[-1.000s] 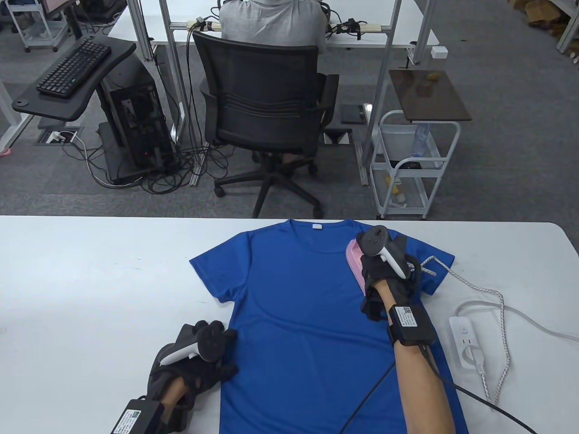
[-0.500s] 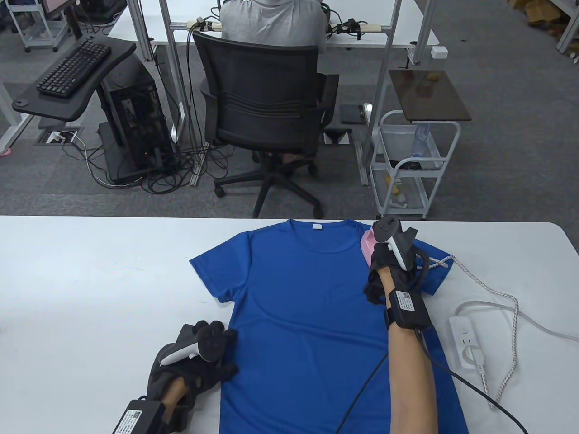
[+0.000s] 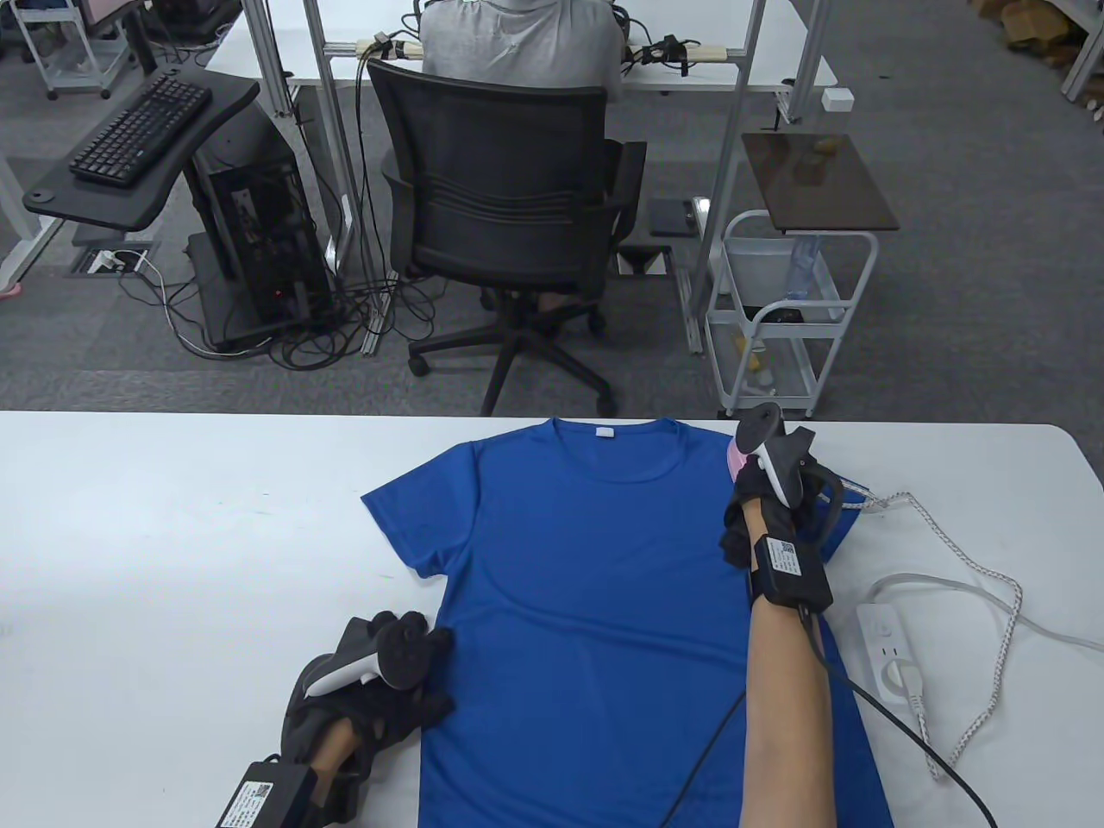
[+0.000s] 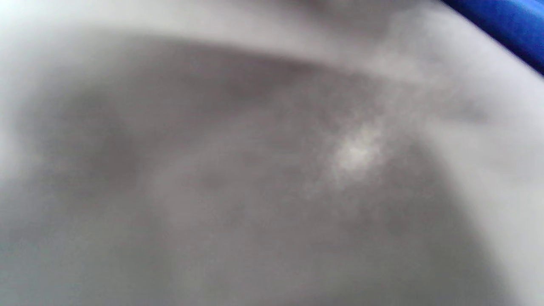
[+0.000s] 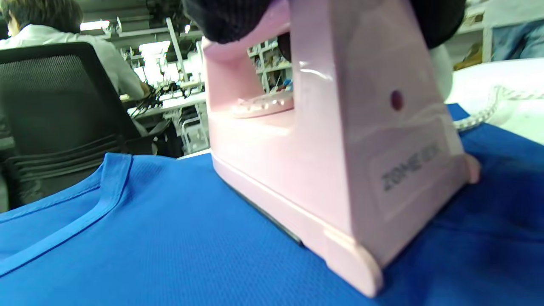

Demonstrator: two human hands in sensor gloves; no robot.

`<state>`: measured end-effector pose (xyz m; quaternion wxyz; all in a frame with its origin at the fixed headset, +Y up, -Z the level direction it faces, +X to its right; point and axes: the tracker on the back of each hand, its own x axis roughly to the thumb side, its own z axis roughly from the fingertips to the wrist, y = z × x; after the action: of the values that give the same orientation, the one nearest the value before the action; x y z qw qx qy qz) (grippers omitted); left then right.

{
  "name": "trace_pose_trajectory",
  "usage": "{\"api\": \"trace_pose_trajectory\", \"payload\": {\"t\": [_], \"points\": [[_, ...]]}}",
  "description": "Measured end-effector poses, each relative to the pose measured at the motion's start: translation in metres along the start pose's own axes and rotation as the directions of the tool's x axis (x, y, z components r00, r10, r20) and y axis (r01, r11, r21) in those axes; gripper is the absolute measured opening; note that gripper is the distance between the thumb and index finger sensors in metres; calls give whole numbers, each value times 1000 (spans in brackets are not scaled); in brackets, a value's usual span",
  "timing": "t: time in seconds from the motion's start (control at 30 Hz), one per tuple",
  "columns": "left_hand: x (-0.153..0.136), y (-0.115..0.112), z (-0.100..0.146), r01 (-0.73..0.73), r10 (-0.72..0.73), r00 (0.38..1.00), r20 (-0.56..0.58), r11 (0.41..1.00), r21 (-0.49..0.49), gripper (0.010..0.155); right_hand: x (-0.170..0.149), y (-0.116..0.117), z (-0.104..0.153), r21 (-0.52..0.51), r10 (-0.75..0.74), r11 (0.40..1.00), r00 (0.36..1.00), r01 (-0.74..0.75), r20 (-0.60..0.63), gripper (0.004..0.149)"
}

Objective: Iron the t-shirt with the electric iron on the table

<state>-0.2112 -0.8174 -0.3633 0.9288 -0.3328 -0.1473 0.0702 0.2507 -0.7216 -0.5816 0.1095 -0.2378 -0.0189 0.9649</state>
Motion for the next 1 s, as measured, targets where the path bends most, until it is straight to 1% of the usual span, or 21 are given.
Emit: {"api": "trace_pose_trajectory", "payload": {"t": [0.03, 0.1, 0.17, 0.23, 0.27, 0.37, 0.47, 0.77, 0.9, 1.0], "points": [[0, 1, 0, -2, 2, 1000, -1, 1000, -1, 80, -2, -1, -2, 35, -20, 999, 1000, 20, 5, 61], [1, 2, 0, -3, 3, 1000, -5, 1000, -8, 80, -8, -3, -7, 128, -106, 986, 994, 104, 7, 61], [1, 2, 0, -6, 6, 1000, -5, 1000, -6, 80, -12, -6, -11, 156, -142, 977, 990, 142, -11, 61], [1, 1, 0, -6, 6, 1000, -2, 1000, 0, 80, -18, -9, -17, 135, -214, 967, 976, 217, -35, 61], [1, 1, 0, -8, 8, 1000, -2, 1000, 2, 80, -19, -9, -18, 128, -224, 965, 974, 228, -42, 60], [1, 1, -1, -11, 11, 1000, -2, 1000, 3, 80, -21, -9, -22, 83, -140, 986, 990, 142, -31, 60], [0, 1, -1, -16, 16, 1000, 1, 1000, 6, 80, -23, -9, -26, 59, -112, 992, 993, 114, -31, 59], [1, 1, -1, -7, 7, 1000, -7, 1000, 9, 80, -29, -9, -29, 11, -66, 998, 997, 66, -27, 60], [1, 1, -1, -8, 8, 1000, -6, 1000, 8, 81, -37, -9, -31, -13, -68, 998, 996, 68, -51, 60], [0, 2, -1, -4, 4, 1000, -6, 1000, 8, 81, -45, -11, -34, -9, -27, 1000, 997, 27, -75, 60]]}}
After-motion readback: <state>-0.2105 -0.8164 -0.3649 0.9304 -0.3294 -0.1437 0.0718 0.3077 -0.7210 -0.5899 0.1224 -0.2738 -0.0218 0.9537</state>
